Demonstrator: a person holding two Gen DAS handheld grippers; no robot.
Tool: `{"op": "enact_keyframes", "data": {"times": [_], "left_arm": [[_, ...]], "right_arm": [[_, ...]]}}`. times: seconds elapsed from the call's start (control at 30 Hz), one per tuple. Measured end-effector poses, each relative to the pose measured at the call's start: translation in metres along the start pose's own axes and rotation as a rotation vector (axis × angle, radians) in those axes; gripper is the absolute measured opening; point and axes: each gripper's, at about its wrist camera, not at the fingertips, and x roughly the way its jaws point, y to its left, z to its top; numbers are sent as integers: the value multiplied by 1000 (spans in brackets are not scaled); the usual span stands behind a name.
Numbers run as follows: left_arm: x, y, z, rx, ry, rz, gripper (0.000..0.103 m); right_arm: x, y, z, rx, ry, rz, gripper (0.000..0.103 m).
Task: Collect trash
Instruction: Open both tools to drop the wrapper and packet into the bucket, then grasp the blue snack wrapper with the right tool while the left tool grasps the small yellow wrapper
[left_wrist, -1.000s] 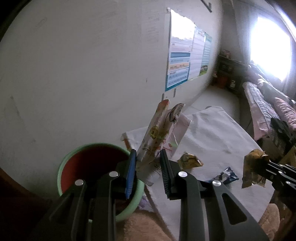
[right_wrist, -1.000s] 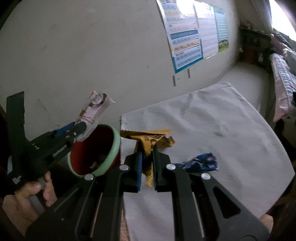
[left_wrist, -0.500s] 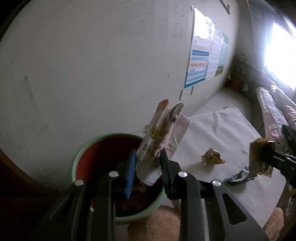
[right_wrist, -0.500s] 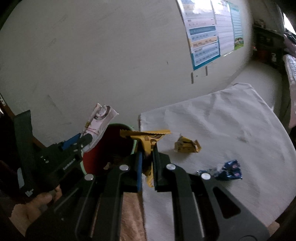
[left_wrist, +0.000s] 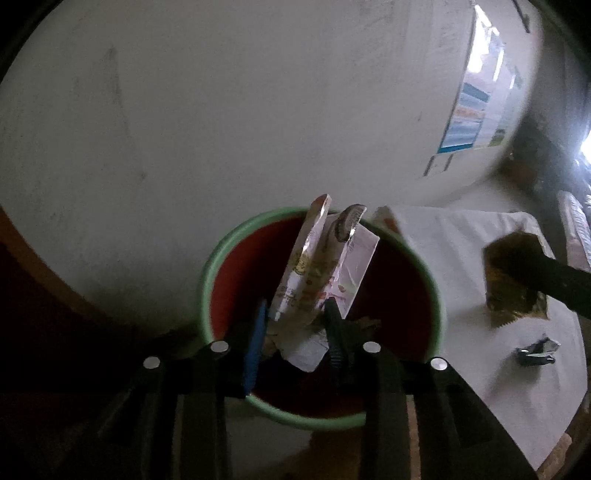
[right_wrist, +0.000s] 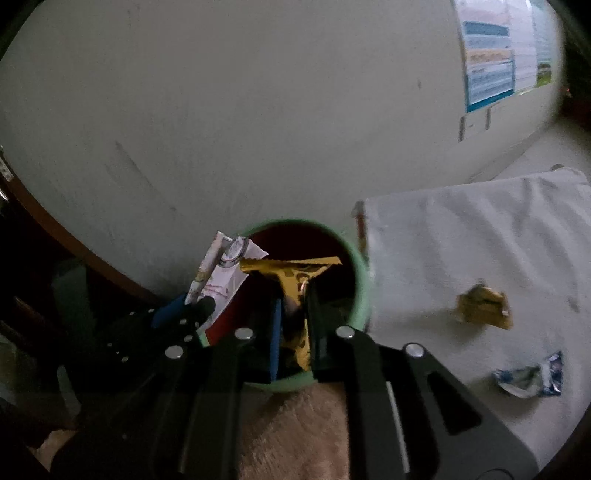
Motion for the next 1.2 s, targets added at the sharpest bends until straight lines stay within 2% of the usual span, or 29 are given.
{"op": "enact_keyframes", "data": {"times": [0.03, 0.1, 0.13, 0.17, 0.3, 0.37, 0.43, 0.53, 0.67, 0.8, 0.9, 1.0, 1.07, 1.1, 1.13, 1.17, 1.2], "left_arm": [[2, 2, -1, -5, 4, 5, 35], [8, 7, -2, -17, 13, 23, 45], [10, 11, -3, -26, 17, 25, 57], [11, 13, -3, -34, 15, 23, 63], [11, 13, -4, -32, 10, 26, 65], [9, 8, -4, -20, 8, 18, 65], [6, 2, -4, -9, 2, 6, 65], [5, -9, -3, 13, 0, -15, 65], [4, -29, -2, 40, 2, -51, 65], [2, -58, -1, 106, -5, -97, 65], [0, -84, -1, 135, 11, -162, 66], [0, -104, -7, 170, 42, -200, 66], [-2, -122, -14, 211, 53, -218, 66], [-2, -130, -16, 230, 58, -227, 66], [-2, -137, -18, 244, 60, -235, 66], [0, -145, -20, 262, 64, -244, 66], [2, -155, -20, 278, 68, -251, 66]], "right_arm": [[7, 1, 2, -1, 12, 8, 16], [22, 4, 7, 1, 41, 20, 34], [26, 5, 8, 4, 45, 24, 50], [28, 4, 9, 7, 39, 23, 57], [22, 0, 3, 31, 22, 20, 57], [13, -9, -2, 52, 7, 0, 63], [-3, -27, -10, 73, -16, -67, 67], [-28, -69, -32, 136, -27, -190, 67], [-65, -147, -72, 376, -49, -343, 68], [-84, -197, -110, 607, -69, -391, 68], [-74, -213, -122, 677, -54, -388, 68], [-53, -218, -117, 701, -27, -382, 68], [-45, -217, -112, 659, -6, -397, 66], [-42, -216, -111, 635, -2, -407, 61], [-39, -215, -110, 616, 3, -411, 42], [-35, -216, -111, 603, 15, -396, 18], [-35, -218, -113, 604, 25, -372, 12]]}}
